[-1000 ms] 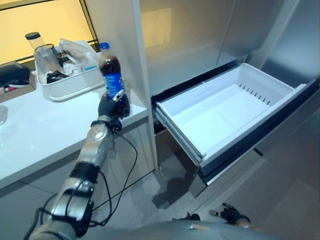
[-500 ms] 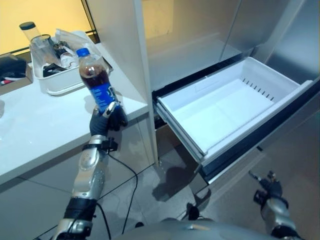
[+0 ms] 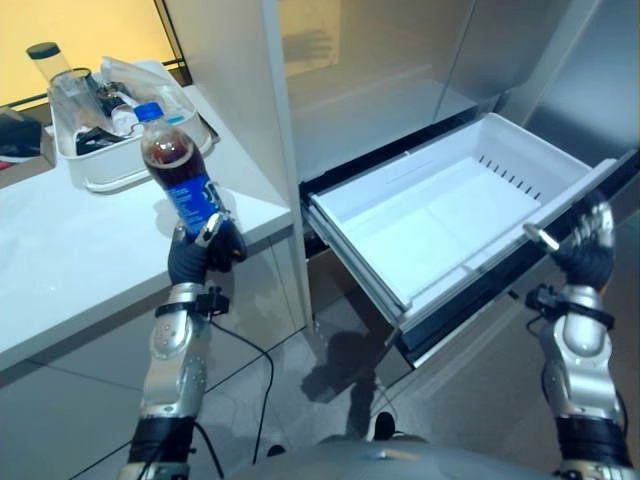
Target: Take the drinks into the refrigerator
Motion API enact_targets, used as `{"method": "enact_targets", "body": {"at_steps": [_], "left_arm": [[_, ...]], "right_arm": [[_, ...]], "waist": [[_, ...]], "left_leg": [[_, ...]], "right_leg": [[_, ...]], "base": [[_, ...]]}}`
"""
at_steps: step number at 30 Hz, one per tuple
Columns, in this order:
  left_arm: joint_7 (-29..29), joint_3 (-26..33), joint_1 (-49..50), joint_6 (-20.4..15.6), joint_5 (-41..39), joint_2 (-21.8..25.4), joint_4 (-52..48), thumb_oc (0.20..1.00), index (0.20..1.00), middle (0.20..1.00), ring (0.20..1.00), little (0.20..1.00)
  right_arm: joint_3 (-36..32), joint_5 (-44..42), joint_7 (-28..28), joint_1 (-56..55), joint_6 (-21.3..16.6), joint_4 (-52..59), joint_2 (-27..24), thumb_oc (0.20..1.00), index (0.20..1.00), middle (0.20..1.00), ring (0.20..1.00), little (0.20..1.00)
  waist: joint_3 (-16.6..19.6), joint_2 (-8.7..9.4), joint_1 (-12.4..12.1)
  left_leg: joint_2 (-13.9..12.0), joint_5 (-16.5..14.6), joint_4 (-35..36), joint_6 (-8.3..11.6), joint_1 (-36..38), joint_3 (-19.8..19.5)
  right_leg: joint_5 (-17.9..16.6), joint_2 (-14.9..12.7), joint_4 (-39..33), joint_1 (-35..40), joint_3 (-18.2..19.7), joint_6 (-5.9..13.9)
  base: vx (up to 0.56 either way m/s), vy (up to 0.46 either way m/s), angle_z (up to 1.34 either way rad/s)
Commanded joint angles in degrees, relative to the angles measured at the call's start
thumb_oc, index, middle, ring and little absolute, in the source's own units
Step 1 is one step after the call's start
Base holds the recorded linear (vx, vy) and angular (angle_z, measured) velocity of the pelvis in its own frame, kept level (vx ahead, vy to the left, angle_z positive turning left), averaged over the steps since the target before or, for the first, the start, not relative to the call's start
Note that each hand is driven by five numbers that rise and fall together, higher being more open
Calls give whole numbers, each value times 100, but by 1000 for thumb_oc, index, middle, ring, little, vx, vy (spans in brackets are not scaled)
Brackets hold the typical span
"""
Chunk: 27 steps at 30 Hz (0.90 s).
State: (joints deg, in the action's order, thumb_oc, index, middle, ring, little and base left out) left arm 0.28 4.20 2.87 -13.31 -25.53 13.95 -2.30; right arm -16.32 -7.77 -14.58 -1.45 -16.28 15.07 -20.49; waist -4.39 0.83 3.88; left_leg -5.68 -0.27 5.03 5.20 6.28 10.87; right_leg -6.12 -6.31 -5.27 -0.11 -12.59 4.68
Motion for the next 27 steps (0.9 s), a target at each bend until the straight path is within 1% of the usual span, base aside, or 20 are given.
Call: {"method": "enact_targets", "body": {"at_steps": [1, 3, 4, 5, 6, 8, 9, 10, 11, 12, 15, 17, 18, 20, 21, 23, 24, 25, 26, 27], "left_arm": [[-103, 250, -175, -531, 151, 380, -489, 200, 200, 200, 200, 200], [-123, 247, -156, -533, 171, 390, -499, 200, 200, 200, 200, 200], [-158, 194, -127, -550, 257, 451, -545, 200, 200, 200, 200, 200], [-158, 201, -123, -550, 259, 449, -547, 200, 200, 200, 200, 200], [-199, 142, -111, -557, 398, 544, -578, 200, 200, 200, 200, 200], [-255, 79, -84, -554, 436, 603, -584, 200, 200, 200, 200, 200], [-343, -40, -93, -541, 459, 674, -615, 200, 200, 200, 200, 200], [-344, -35, -94, -543, 458, 673, -613, 200, 200, 200, 200, 200], [-411, -203, -134, -542, 594, 794, -608, 200, 200, 200, 200, 200], [-409, -196, -142, -544, 598, 787, -605, 200, 200, 200, 200, 200], [-562, -565, -239, -527, 763, 916, -552, 200, 200, 200, 200, 200], [-582, -648, -269, -538, 806, 922, -522, 200, 200, 200, 200, 200], [-589, -894, -356, -562, 913, 965, -359, 200, 200, 200, 200, 200], [-592, -967, -399, -599, 963, 983, -308, 200, 200, 200, 200, 200], [-582, -1139, -439, -638, 1092, 1073, -220, 200, 200, 200, 200, 200], [-589, -1310, -479, -657, 1137, 1107, -108, 200, 200, 200, 200, 200], [-588, -1306, -484, -662, 1138, 1102, -101, 200, 200, 200, 200, 200], [-612, -1425, -515, -699, 1231, 1234, -161, 200, 200, 200, 200, 200], [-640, -1453, -505, -717, 1209, 1266, -208, 200, 200, 200, 200, 200], [-642, -1447, -502, -716, 1208, 1264, -210, 200, 200, 200, 200, 200]], "right_arm": [[-204, 284, 317, 446, -489, 485, 37, 1000, 1000, 1000, 1000, 1000], [-156, 307, 434, 455, -483, 695, 15, 1000, 1000, 1000, 1000, 1000], [35, 185, 655, 567, -552, 956, -57, 1000, 1000, 1000, 1000, 1000], [36, 179, 667, 566, -542, 968, -52, 1000, 1000, 1000, 1000, 1000], [283, -9, 907, 698, -560, 1157, -138, 1000, 1000, 1000, 1000, 1000], [441, -135, 1029, 817, -545, 1165, -209, 1000, 1000, 1000, 1000, 1000], [665, -205, 1149, 991, -472, 1122, -315, 1000, 1000, 1000, 1000, 1000], [671, -214, 1154, 1007, -480, 1102, -322, 1000, 1000, 1000, 1000, 1000], [1026, -279, 1309, 1293, -324, 841, -512, 1000, 1000, 1000, 1000, 1000], [1038, -282, 1307, 1326, -333, 808, -523, 1000, 1000, 1000, 1000, 1000], [1753, -638, 1702, 1808, 16, 71, -979, 1000, 1000, 1000, 1000, 1000], [1909, -811, 1776, 1956, 60, -173, -1029, 1000, 1000, 1000, 1000, 1000], [2297, -920, 1874, 2277, 196, -657, -1164, 1000, 1000, 1000, 1000, 1000], [2456, -1070, 1923, 2420, 207, -866, -1183, 1000, 1000, 1000, 1000, 1000], [2850, -1377, 2107, 2688, 319, -1331, -1237, 1000, 1000, 1000, 1000, 1000], [3216, -1672, 2280, 2980, 395, -1702, -1305, 1000, 1000, 1000, 1000, 1000], [3227, -1681, 2284, 3000, 384, -1723, -1307, 1000, 1000, 1000, 1000, 1000], [3594, -1779, 2501, 3248, 457, -2050, -1371, 1000, 1000, 1000, 1000, 1000], [3748, -1838, 2620, 3332, 464, -2133, -1394, 1000, 1000, 1000, 1000, 1000], [3756, -1843, 2624, 3344, 458, -2146, -1393, 1000, 1000, 1000, 1000, 1000]], "waist": [[202, 255, 101], [209, 256, 101], [217, 262, 77], [216, 262, 84], [223, 269, 62], [223, 278, 44], [231, 291, 10], [229, 290, 15], [253, 320, -45], [245, 315, -39], [281, 384, -145], [281, 395, -162], [300, 426, -214], [295, 433, -226], [307, 458, -281], [312, 466, -314], [308, 462, -309], [306, 464, -350], [305, 461, -363], [305, 459, -359]], "left_leg": [[136, -70, -3, -201, -338, -188], [134, -73, -3, -203, -334, -195], [135, -68, -3, -198, -331, -199], [135, -69, -3, -198, -330, -199], [141, -65, -3, -197, -327, -211], [139, -57, -3, -195, -328, -212], [138, -52, -3, -192, -326, -222], [138, -52, -3, -192, -327, -222], [133, -43, -3, -187, -320, -230], [133, -43, -3, -187, -320, -229], [130, -19, -3, -169, -313, -246], [131, -14, -3, -164, -317, -257], [131, -5, -3, -156, -315, -267], [129, -2, -3, -153, -316, -272], [127, 10, -3, -144, -317, -282], [124, 18, -3, -131, -315, -286], [123, 18, -3, -131, -315, -286], [123, 28, -3, -120, -321, -291], [124, 29, -3, -117, -319, -299], [124, 28, -3, -116, -319, -299]], "right_leg": [[262, -194, 27, 357, 119, 322], [264, -192, 27, 355, 120, 319], [264, -190, 28, 359, 107, 318], [264, -190, 28, 360, 108, 318], [267, -182, 30, 371, 106, 314], [262, -184, 31, 374, 96, 314], [261, -181, 32, 373, 84, 311], [261, -181, 32, 373, 84, 311], [254, -182, 32, 384, 66, 309], [255, -182, 32, 384, 67, 309], [246, -178, 30, 422, 19, 299], [246, -181, 30, 429, 4, 297], [242, -182, 29, 446, -24, 293], [243, -181, 28, 456, -35, 291], [242, -179, 29, 470, -65, 286], [243, -176, 30, 480, -87, 283], [244, -176, 30, 480, -87, 283], [240, -172, 31, 483, -101, 284], [242, -170, 30, 482, -101, 283], [243, -169, 30, 482, -100, 283]], "base": [[0, 0, 0], [0, 0, 0], [0, 0, 0], [0, 0, 0], [0, 0, 0], [0, 0, 0], [0, 0, 0], [0, 0, 0], [0, 0, 0], [0, 0, 0], [0, 0, 0], [-8, -8, 2], [-9, -11, 4], [-20, -15, 5], [-26, -17, 5], [0, 0, 0], [0, 0, 0], [-14, 1, 5], [-14, 1, 8], [0, 1, 8]]}}
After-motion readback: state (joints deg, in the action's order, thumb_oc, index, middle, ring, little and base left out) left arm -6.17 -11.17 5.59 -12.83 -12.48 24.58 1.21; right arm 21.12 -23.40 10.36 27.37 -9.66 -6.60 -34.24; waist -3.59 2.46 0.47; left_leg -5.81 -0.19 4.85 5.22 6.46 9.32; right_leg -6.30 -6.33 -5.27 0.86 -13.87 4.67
